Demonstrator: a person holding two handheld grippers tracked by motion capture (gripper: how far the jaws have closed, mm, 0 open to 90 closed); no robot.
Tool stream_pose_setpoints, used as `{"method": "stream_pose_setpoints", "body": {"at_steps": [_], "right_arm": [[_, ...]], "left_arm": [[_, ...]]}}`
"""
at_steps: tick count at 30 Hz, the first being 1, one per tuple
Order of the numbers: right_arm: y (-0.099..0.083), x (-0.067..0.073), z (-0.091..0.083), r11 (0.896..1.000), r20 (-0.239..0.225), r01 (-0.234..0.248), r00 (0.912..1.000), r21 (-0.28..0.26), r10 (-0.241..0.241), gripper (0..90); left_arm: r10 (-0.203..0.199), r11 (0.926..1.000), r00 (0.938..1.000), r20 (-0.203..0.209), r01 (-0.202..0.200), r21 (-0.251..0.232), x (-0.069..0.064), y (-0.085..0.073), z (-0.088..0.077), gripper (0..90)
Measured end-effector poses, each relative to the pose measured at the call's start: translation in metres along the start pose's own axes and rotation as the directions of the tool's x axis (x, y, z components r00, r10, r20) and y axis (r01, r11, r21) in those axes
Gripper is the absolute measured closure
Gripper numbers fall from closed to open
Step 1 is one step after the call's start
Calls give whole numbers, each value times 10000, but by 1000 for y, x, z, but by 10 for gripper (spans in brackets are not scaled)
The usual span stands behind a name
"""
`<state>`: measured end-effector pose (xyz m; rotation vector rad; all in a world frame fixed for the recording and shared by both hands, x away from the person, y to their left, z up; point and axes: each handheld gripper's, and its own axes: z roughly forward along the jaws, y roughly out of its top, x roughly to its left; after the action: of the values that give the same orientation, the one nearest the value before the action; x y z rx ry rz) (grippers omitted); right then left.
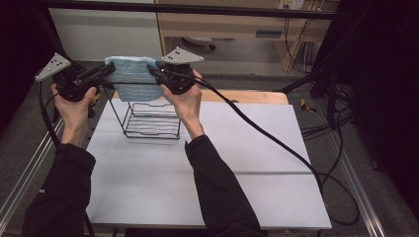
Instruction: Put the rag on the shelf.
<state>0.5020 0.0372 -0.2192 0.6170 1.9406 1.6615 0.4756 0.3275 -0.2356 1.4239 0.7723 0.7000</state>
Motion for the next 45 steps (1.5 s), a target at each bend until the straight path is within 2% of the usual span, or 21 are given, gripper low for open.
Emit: {"method": "stream_pose_setpoints", "body": {"at_steps": [11, 18, 21, 25, 31, 36, 39, 42, 44, 45], "right_arm": [[-7, 1, -4, 9994, -210, 47, 9998, 352, -39, 781], [-8, 4, -5, 9978, -396, 81, 9992, 657, -56, 780], [-8, 5, -6, 9972, -436, 81, 9990, 738, -49, 780], [-8, 6, -6, 9963, -525, 137, 9986, 843, -93, 780], [-9, 9, -8, 9936, -731, 397, 9968, 1060, -320, 780], [-9, 9, -9, 9925, -744, 538, 9962, 1098, -457, 781], [-10, 9, -9, 9918, -746, 662, 9955, 1094, -582, 781], [-11, 9, -10, 9920, -795, 671, 9951, 1071, -588, 781], [-13, 9, -10, 9920, -832, 746, 9943, 1016, -662, 779], [-13, 9, -10, 9918, -836, 776, 9941, 1015, -693, 779]], "left_arm": [[109, 9991, 9998, 160, -116, 419, -3, -3, -4, 791], [-91, 9979, 9997, 244, 75, 639, -3, -8, -8, 784], [-46, 9972, 9998, 194, 31, 749, -4, -9, -9, 784], [35, 9961, 9999, 149, -48, 883, -5, -10, -9, 783], [-121, 9938, 9997, 225, 95, 1109, -5, -11, -12, 768], [-348, 9905, 9992, 210, 317, 1338, -7, 1, -20, 706], [-513, 9924, 9984, 234, 483, 1136, -9, 15, -26, 681], [-916, 9905, 9957, 166, 894, 1044, -8, 25, -30, 691], [-953, 9871, 9954, -14, 947, 1290, -6, 29, -29, 733], [-980, 9828, 9951, -161, 993, 1560, -5, 31, -28, 761]]}}
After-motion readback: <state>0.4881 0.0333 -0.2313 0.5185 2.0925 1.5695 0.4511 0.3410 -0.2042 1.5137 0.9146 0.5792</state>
